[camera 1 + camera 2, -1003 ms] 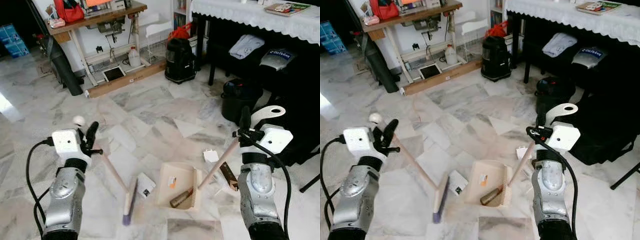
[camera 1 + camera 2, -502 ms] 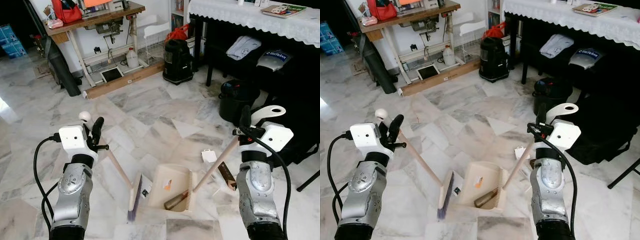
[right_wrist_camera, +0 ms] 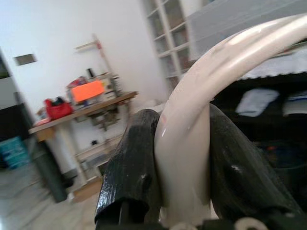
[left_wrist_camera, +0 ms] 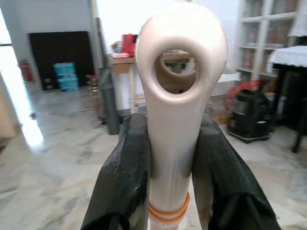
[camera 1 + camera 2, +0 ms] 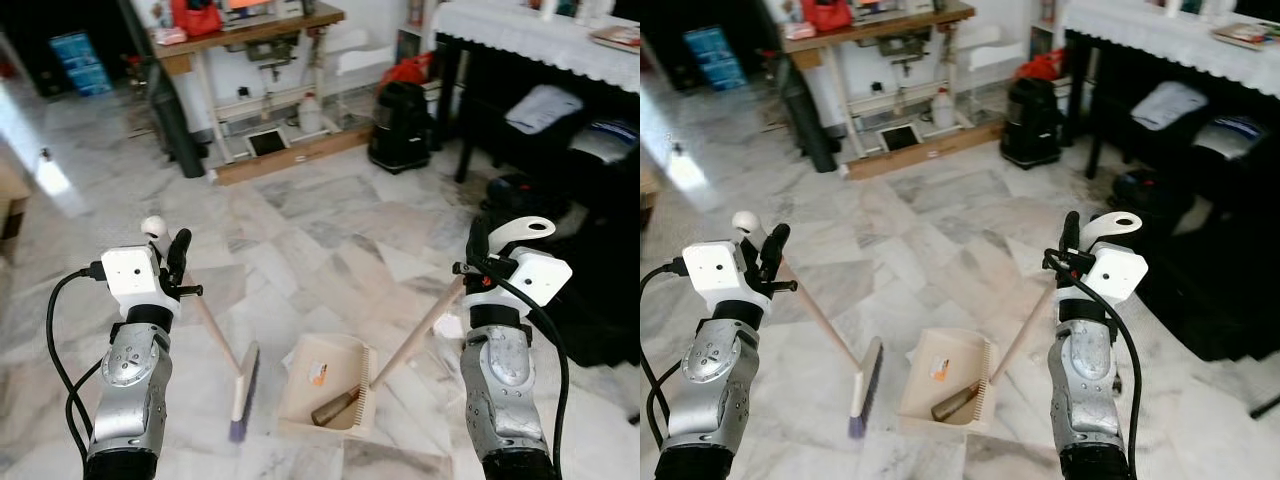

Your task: Sweep floor

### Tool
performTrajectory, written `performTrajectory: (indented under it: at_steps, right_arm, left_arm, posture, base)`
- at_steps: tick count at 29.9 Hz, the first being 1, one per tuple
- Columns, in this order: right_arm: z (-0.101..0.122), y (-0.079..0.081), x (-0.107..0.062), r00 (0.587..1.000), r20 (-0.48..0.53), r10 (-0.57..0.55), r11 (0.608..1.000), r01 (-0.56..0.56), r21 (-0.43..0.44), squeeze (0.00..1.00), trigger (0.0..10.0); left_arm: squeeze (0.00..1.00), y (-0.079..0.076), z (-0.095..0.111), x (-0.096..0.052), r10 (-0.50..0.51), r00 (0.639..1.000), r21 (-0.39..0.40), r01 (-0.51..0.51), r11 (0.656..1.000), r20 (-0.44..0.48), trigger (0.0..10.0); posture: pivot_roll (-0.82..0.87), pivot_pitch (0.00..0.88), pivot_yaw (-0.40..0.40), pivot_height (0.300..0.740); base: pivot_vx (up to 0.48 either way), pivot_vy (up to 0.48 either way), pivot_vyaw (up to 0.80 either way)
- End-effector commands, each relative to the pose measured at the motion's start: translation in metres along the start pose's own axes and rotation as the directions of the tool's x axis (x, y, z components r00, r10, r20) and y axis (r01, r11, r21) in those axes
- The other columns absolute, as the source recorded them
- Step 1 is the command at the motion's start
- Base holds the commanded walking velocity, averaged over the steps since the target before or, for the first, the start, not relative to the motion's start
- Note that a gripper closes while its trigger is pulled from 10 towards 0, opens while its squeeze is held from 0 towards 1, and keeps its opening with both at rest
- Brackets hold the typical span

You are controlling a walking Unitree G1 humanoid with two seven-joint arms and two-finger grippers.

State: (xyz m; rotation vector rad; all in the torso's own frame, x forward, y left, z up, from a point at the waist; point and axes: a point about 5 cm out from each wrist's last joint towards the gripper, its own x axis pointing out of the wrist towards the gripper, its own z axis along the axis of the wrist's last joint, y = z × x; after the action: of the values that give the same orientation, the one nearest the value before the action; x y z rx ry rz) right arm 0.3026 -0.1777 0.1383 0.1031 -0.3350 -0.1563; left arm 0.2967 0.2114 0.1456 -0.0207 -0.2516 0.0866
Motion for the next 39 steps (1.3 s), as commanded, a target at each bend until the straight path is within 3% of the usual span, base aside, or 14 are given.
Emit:
performTrajectory:
  at_steps: [1,12,24,28,33,39]
  right_arm:
    - [0.015,0.008,0.008,0.998,0.067,0.017,0.999,-0.019,0.028,0.0,10.0]
    - [0.017,0.012,0.009,0.997,0.064,0.045,0.998,-0.047,0.031,0.0,10.0]
    - [0.029,0.013,0.023,0.991,0.084,0.103,0.994,-0.106,0.022,0.0,10.0]
    - [0.03,0.015,0.027,0.988,0.089,0.127,0.991,-0.129,0.02,0.0,10.0]
    - [0.027,0.021,0.026,0.99,0.083,0.111,0.99,-0.118,0.079,0.0,10.0]
    - [0.025,0.029,0.023,0.989,0.073,0.129,0.986,-0.135,0.095,0.0,10.0]
  left_arm:
    - [0.0,0.006,0.015,0.003,0.021,0.997,0.025,-0.023,0.999,0.069,10.0]
    - [0.0,0.008,0.011,-0.005,0.064,0.996,0.031,-0.066,0.997,0.059,10.0]
    - [0.0,0.0,0.001,-0.012,0.127,0.99,-0.006,-0.127,0.992,0.055,10.0]
    - [0.0,-0.002,0.001,-0.012,0.133,0.989,-0.012,-0.133,0.991,0.059,10.0]
    - [0.0,-0.013,0.001,-0.013,0.078,0.995,-0.005,-0.077,0.997,0.058,10.0]
    - [0.0,-0.014,0.001,-0.013,0.082,0.995,-0.005,-0.082,0.997,0.061,10.0]
  posture:
    - [0.0,0.0,0.091,0.74]
    - [0.0,0.0,0.069,0.74]
    - [-0.01,0.0,-0.012,0.74]
    - [0.0,0.0,-0.005,0.74]
    - [0.01,0.0,0.016,0.74]
    - [0.01,0.0,0.019,0.74]
  base:
    - [0.0,0.0,0.8]
    - [0.0,0.0,0.8]
    - [0.0,0.0,0.8]
    - [0.0,0.0,0.8]
    - [0.0,0.0,0.8]
    - [0.0,0.0,0.8]
